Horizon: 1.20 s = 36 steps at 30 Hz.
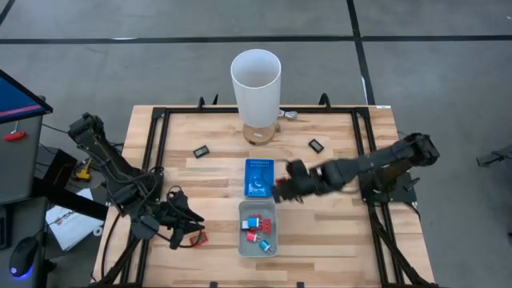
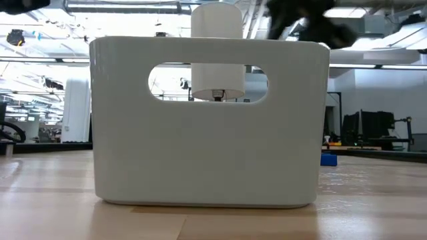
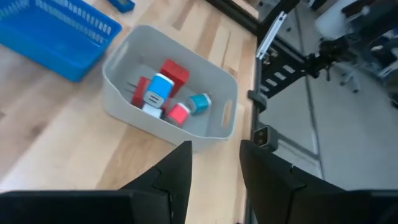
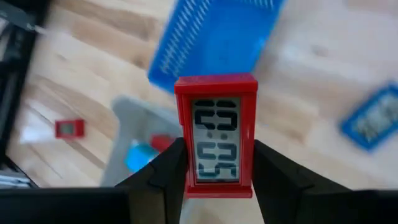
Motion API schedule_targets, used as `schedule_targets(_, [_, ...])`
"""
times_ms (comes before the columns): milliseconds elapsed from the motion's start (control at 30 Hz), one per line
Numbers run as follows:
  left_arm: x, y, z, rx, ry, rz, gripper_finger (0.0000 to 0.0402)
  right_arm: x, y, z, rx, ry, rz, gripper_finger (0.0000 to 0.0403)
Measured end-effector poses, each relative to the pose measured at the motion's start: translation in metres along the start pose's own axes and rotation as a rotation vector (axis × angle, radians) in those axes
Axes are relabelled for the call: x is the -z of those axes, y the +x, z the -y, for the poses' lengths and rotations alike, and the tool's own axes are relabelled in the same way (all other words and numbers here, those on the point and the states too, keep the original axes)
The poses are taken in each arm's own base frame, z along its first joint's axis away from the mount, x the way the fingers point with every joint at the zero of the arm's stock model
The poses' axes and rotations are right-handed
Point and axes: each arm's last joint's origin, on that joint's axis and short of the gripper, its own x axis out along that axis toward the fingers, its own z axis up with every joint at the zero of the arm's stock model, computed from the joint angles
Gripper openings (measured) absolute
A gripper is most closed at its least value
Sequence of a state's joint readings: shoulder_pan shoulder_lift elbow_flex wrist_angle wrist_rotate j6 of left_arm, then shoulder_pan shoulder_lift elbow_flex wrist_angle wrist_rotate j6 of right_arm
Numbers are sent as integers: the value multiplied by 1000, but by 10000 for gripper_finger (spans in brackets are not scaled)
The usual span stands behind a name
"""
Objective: Pick & Place Office items
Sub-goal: Put the right red digital clock into the blue bin
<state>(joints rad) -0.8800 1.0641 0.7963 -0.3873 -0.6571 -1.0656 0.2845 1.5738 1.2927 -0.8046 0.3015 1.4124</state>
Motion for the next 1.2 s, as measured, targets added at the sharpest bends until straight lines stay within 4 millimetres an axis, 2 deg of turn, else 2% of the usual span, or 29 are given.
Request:
schedule_targets(233, [15,9,-9,43,-48,18,131,-58,9,-2,-113,-38,-14,145])
schedule_targets(400, [19,12,-12,42,-48,18,131,-82,22,5,-126,-33,-57,145])
schedule_targets(500, [20,12,-14,38,-44,15,131,-92,36,1,-175,-23,-69,145])
schedule_targets(567, [20,12,-14,37,-43,15,131,-93,51,4,-157,-24,-110,145])
schedule_targets(633, [20,12,-14,33,-41,14,131,-95,65,-2,-200,-19,-119,145])
schedule_targets(767, [20,12,-14,34,-41,14,131,-92,93,-3,-132,-17,-167,146])
schedule_targets(1000, [20,12,-14,38,-44,13,131,-93,119,-20,-54,-61,-210,146])
schedule_targets(1200, [20,12,-14,44,-45,8,131,-93,132,-23,48,-106,-243,146])
